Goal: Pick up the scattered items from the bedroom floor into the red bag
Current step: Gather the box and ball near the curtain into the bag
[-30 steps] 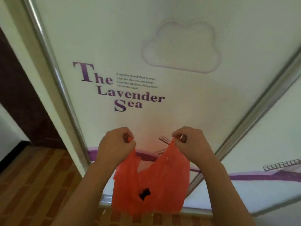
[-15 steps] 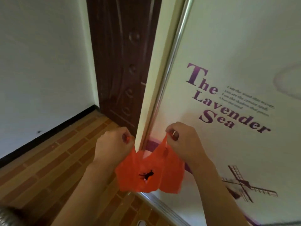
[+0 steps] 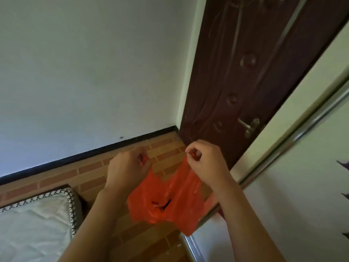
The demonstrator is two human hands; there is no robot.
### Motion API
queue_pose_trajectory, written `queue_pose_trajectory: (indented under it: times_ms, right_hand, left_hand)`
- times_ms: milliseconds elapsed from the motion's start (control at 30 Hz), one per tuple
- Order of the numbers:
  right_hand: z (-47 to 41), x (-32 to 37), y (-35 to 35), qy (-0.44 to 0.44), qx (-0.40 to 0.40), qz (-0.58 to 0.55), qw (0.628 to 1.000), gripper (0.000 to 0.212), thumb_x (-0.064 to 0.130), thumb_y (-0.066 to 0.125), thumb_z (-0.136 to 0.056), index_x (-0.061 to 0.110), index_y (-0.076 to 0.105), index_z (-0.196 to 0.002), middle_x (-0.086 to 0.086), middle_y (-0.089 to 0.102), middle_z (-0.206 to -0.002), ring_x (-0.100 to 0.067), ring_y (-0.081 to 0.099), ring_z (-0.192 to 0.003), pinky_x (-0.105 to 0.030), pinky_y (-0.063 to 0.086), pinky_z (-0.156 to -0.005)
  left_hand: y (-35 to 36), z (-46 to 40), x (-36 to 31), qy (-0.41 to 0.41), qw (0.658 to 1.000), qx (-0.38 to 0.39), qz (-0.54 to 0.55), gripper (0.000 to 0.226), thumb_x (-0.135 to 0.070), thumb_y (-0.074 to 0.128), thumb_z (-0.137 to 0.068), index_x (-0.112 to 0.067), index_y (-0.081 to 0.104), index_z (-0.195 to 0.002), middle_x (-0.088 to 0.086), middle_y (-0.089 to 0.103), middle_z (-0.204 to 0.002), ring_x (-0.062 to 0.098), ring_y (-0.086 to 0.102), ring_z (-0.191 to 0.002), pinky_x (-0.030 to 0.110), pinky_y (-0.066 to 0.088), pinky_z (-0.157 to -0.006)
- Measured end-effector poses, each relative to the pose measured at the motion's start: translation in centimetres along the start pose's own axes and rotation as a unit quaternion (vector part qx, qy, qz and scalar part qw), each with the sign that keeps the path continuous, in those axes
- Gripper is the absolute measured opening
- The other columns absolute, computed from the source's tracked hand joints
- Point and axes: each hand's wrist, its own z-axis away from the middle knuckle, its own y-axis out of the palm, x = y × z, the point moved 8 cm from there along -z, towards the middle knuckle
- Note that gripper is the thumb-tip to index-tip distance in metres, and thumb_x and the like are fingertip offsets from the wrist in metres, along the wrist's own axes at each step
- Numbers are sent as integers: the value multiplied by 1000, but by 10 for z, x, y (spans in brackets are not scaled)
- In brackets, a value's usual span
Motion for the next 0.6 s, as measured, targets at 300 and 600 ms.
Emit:
queue_pose_trajectory:
  times_ms: [300, 600]
  right_hand:
    - [-86, 19, 74, -65, 68, -43, 995, 18, 7, 75, -85, 24, 73, -89, 14, 65, -85, -3, 63, -74, -28, 58, -70]
    - [-186, 54, 139, -53, 58, -43, 996, 16, 2, 73, -85, 17, 75, -88, 11, 67, -81, -4, 63, -69, -13, 49, -63]
  left_hand:
    - [-46, -31, 73, -96, 991, -73, -62, 7, -26, 71, -78, -30, 66, -79, -18, 60, -68, 11, 63, -67, 31, 53, -59]
    - [-91, -97, 155, -140, 982, -115, -50, 8, -23, 72, -77, -29, 67, -76, -16, 64, -67, 16, 63, -68, 34, 54, -62]
